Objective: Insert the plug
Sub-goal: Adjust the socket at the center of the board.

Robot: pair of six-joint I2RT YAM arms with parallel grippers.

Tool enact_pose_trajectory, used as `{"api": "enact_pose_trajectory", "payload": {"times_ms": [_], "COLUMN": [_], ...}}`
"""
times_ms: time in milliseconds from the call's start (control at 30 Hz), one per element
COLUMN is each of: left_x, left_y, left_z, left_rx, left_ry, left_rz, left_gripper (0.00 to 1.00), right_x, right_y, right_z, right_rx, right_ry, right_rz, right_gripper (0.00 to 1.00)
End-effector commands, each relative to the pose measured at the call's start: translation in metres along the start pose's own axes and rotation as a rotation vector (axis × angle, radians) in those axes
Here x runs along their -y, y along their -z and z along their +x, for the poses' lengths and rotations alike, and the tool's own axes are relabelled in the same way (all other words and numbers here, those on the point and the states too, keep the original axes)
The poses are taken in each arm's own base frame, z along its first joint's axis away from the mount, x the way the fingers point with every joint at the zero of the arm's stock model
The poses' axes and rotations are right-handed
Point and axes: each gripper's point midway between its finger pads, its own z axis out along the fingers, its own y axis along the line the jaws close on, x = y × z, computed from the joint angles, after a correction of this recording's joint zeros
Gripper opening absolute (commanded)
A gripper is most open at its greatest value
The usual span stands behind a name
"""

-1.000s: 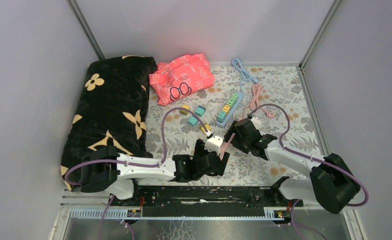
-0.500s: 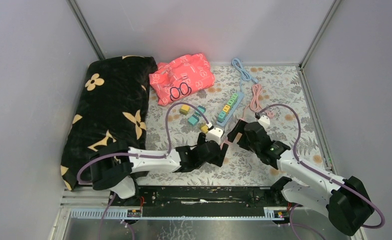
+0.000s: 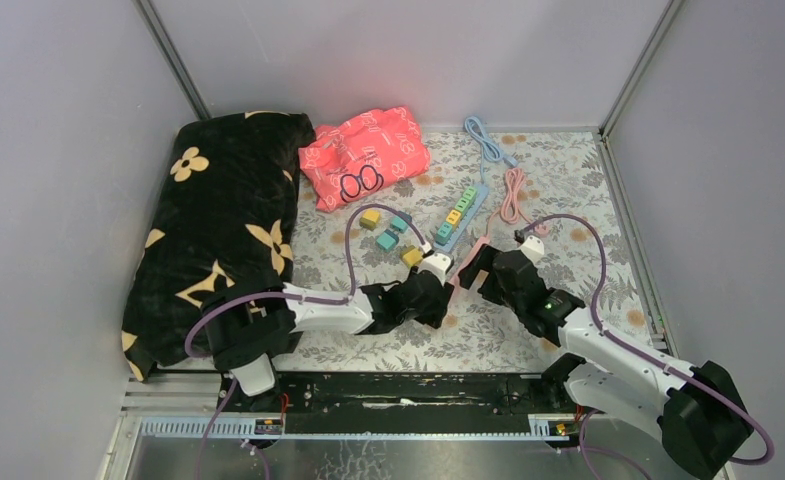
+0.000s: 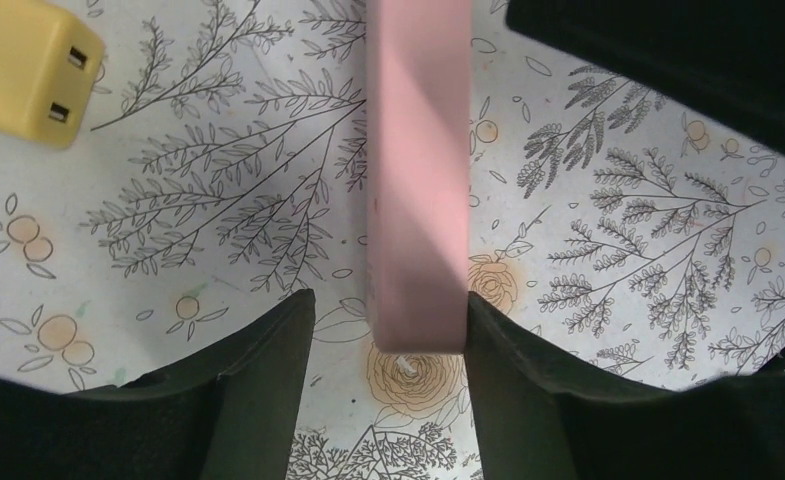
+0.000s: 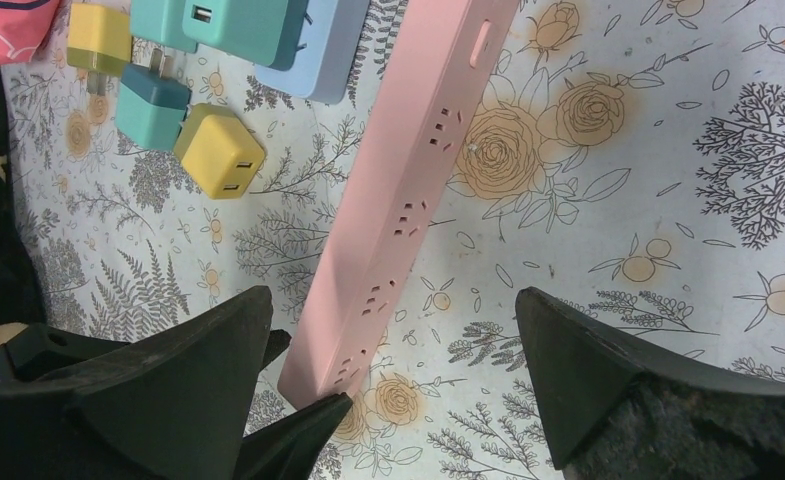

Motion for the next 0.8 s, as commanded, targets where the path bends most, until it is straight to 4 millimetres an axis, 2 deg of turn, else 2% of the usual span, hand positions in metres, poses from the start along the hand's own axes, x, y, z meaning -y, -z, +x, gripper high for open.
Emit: {"api": "enact_pose_trajectory", "payload": {"times_ms": [0, 167, 333, 500, 767], "left_x": [0.018, 0.015, 0.021, 0.028, 0.035], "left_y": [-0.006, -0.008, 0.002, 0.02, 0.044], "left_z": [-0.026, -0.026, -0.029, -0.036, -0.034], "left_rx": [0.066, 0.054, 0.051, 0.038, 0.01], "left_ry": [0.025, 0.076, 0.16, 0.29, 0.439], "left_rz": [0.085, 0.111, 0.206, 0.355, 0.521], "left_gripper": [0.57, 0.4, 0.27, 0.23, 0.2], "right_x": [-0.009, -0.008, -0.014, -0.018, -0.019], "right_y": [-0.002, -0.005, -0.006, -0.006, -0.009], "right_z": [-0.009, -0.005, -0.004, -0.009, -0.036], "right_rx": [0.04, 0.028, 0.012, 0.015, 0.031], "right_ry": [-0.006, 0.003, 0.02, -0.005, -0.069], "right_rz": [-0.029, -0.022, -0.041, -0.06, -0.08], "right_gripper": [0.99, 0.99, 0.99, 0.99, 0.99]}}
